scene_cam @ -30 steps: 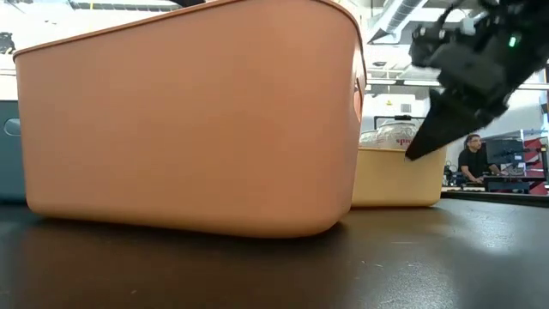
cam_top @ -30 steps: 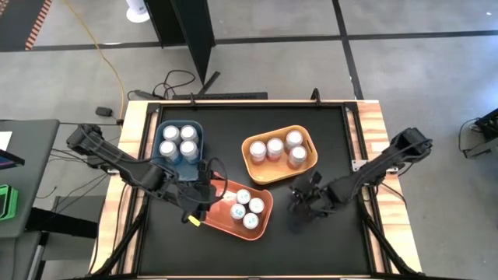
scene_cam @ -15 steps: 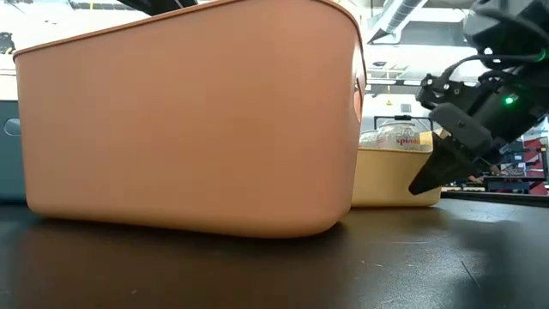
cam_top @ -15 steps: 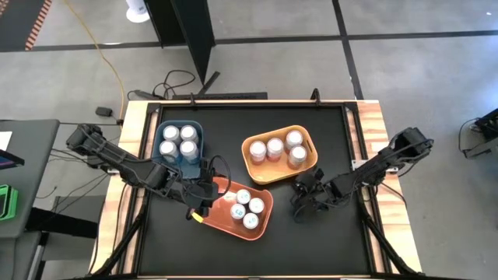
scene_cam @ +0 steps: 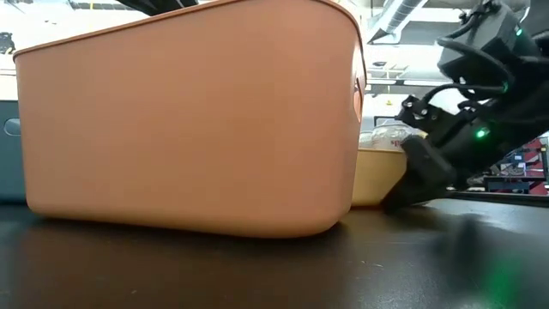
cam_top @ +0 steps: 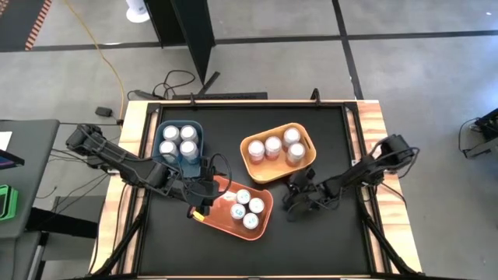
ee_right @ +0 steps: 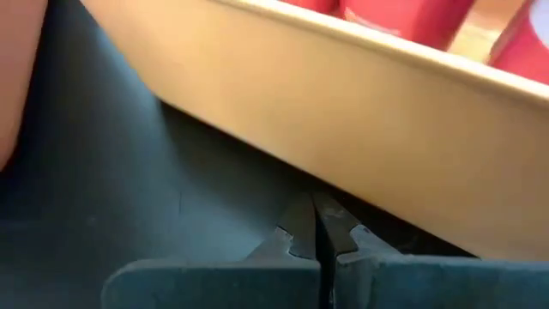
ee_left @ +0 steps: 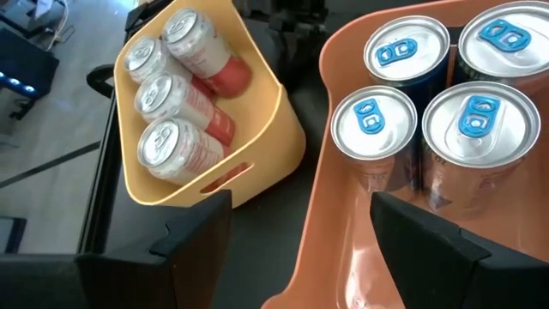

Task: Sort soda cans
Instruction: Move the yellow bin

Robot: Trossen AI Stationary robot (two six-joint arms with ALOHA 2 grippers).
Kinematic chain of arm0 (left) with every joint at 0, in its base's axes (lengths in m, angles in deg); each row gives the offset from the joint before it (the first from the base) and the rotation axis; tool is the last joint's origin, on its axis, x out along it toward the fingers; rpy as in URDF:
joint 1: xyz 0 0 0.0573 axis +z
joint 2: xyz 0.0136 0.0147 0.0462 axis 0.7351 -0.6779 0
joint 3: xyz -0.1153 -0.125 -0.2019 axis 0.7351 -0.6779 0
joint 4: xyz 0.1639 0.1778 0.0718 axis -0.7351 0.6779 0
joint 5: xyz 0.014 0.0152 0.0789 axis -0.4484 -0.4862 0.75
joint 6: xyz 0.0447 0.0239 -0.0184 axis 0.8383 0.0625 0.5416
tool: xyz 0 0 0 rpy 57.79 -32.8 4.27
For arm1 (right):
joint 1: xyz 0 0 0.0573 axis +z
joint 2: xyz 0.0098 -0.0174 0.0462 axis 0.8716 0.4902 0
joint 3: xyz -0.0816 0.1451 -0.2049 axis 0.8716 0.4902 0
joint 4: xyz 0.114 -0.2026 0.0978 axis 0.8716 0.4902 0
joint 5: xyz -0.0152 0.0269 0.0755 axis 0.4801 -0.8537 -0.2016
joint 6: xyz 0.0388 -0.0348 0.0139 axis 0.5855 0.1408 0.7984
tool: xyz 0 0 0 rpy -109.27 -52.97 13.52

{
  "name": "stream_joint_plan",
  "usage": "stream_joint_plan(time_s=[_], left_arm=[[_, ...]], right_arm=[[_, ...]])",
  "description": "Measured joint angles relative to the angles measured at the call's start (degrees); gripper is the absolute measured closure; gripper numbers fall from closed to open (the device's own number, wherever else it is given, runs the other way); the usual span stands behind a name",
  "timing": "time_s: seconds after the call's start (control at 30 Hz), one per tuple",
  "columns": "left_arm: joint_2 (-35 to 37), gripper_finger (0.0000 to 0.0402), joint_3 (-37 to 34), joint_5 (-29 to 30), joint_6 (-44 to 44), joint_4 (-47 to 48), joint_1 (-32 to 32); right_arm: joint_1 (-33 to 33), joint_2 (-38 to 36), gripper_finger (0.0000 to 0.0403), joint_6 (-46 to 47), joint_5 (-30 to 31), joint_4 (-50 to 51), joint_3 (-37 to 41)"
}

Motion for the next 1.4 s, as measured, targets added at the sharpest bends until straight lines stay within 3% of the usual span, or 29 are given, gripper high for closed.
stream_joint_plan(time_s=[0.2,0.4,0.9,1.4], left_arm=[[0.0,0.0127,0.0,0.0,0.4,0.2,0.0],[0.0,0.0127,0.0,0.0,1.0,0.2,0.5],[0.0,0.0127,0.0,-0.7,1.0,0.2,1.2],[0.0,0.0127,0.0,-0.7,1.0,0.4,1.2]], right_arm=[[-1.0,4.0,0.0403,-3.9,3.0,-7.7,-0.2],[-2.3,6.4,0.0403,-7.2,2.9,-7.4,-3.4],[-10.5,6.6,0.0403,-18.0,-4.4,-11.9,-7.5],[-18.7,6.5,0.0403,-19.5,-12.6,-12.0,-9.7]])
